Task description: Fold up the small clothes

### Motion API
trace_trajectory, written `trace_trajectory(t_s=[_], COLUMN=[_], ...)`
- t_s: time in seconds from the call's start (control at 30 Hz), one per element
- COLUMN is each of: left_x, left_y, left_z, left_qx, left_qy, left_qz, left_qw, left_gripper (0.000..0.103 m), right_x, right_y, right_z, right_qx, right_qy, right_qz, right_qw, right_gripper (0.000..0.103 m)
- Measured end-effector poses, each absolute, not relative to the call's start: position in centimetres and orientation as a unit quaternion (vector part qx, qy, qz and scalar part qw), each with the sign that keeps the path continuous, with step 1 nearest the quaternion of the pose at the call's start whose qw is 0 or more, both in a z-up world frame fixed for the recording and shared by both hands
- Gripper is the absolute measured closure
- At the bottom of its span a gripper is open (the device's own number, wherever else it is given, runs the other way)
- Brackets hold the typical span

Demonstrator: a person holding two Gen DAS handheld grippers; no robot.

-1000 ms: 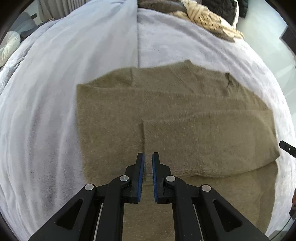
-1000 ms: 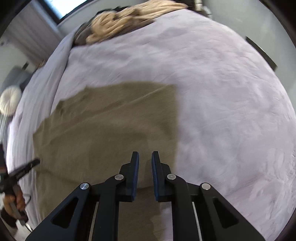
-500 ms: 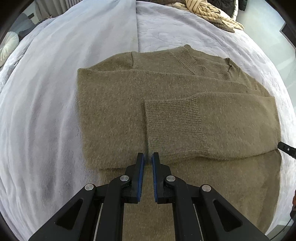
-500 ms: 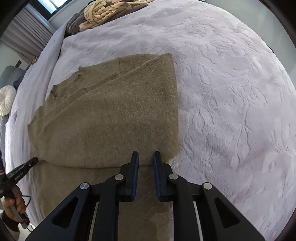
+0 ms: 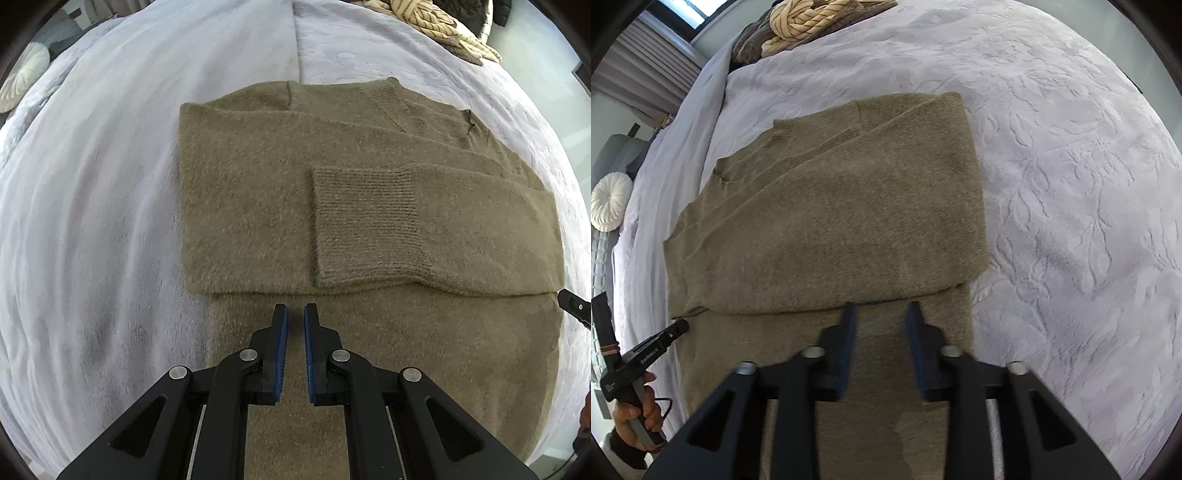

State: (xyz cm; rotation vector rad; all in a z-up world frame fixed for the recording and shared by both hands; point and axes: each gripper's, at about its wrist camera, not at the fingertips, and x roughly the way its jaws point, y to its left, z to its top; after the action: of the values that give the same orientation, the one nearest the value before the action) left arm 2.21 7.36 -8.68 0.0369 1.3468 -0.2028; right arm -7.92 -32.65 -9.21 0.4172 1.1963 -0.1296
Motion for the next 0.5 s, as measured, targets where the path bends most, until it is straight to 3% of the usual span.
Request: trace_trajectory(t_s=[0.03,0.07,0.1,0.13,0.33,0.5], left_x=[2.0,1.8,1.6,1.4,0.7,0.0], left_y=[7.4,7.6,7.9,8.1,7.7,8.2], left_z=[-8.7,-8.6,-8.6,-8.4,-7.9,-7.6], left_qx=[0.016,0.016,0.015,0.014,0.034,0.031], left_qy=[0.622,0.623,0.625,0.624,0.619,0.623], left_qz=[-0.092,-0.09,-0.087,-0.08,-0.074,-0.072], left_qw=[0.777,0.777,0.775,0.777,0.781,0.778], left_gripper=[0.092,0.06,0.007,0.001,0.001,0.001], right_x=[-7.8,-7.9,-7.9,-7.9,-8.0,-8.1], right_y=[-32.4,-32.3,-32.2,-32.1,-31.2,-30.3], right_z=[-9.2,-9.1,-9.1,-9.0,-9.0,-8.9], right_qx=[0.194,0.194,0.194,0.194,0.194,0.192], right_qy=[0.558,0.559,0.559,0.559,0.563,0.565], right_qz=[-0.059,-0.057,-0.055,-0.054,-0.046,-0.035], right_qw=[0.804,0.804,0.804,0.804,0.802,0.801], right_gripper=[0.059,0.059,0.059,0.059,0.051,0.033])
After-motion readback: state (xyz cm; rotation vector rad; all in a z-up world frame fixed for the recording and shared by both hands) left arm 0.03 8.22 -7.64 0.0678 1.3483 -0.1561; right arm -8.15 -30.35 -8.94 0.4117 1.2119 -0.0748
